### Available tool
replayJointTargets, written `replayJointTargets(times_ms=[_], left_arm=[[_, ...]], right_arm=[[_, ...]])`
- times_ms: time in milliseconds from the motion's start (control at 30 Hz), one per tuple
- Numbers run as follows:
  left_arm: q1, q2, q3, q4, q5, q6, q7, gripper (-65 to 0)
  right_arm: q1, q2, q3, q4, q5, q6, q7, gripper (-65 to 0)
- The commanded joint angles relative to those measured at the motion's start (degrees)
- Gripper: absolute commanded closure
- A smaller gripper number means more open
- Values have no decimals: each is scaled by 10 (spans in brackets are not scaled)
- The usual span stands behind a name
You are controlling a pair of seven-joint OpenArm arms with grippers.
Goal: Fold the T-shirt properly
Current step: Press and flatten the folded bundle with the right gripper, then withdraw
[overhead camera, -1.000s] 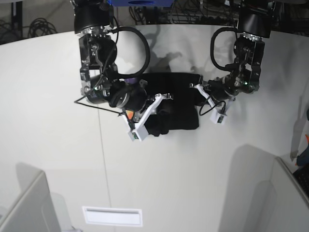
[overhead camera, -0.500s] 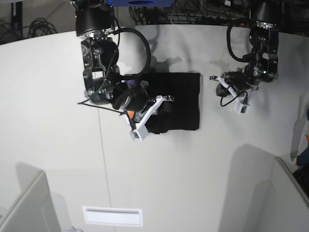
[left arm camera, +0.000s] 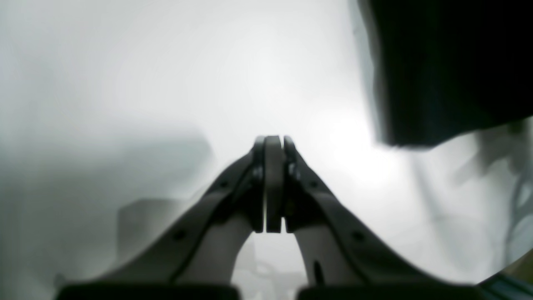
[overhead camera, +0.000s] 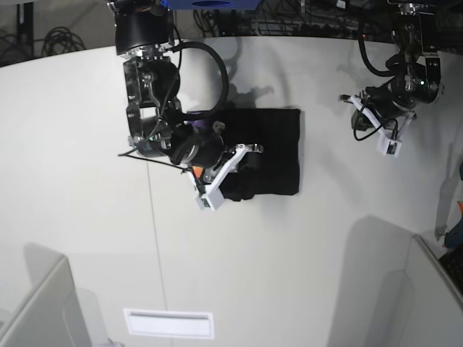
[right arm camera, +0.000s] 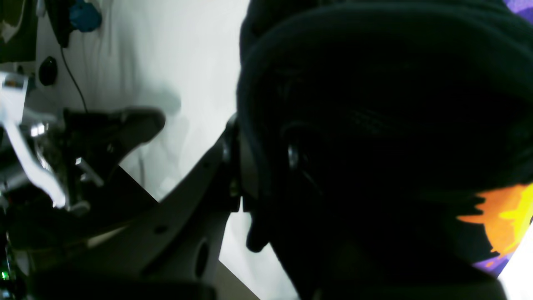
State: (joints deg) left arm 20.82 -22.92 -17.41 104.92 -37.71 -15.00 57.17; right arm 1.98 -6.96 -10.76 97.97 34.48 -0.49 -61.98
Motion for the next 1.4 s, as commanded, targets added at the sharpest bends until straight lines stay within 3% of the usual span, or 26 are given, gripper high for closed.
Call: replayJointTargets(times_ms=[0, 100, 267, 767, 1000, 1067, 1367], left_arm=[[3, -9, -14, 12, -2, 2, -8, 0], [12, -9, -34, 11, -3, 2, -8, 0], [22, -11, -47, 11, -3, 2, -8, 0], [22, -11, -46, 8, -3, 2, -8, 0], [21, -12, -46, 7, -2, 2, -8, 0], [19, -12, -46, 7, -2, 2, -8, 0], [17, -12, -46, 6, -1, 2, -8, 0]], right_arm=[[9, -7, -1, -1, 11, 2, 7, 0], [8, -8, -1, -16, 13, 2, 27, 0], [11, -7, -2, -47, 71, 2, 51, 0], [18, -7, -2, -53, 72, 2, 63, 0], [18, -7, -2, -51, 75, 2, 63, -404], [18, -7, -15, -47, 75, 2, 63, -476], [60, -7, -117, -66, 76, 2, 87, -480]])
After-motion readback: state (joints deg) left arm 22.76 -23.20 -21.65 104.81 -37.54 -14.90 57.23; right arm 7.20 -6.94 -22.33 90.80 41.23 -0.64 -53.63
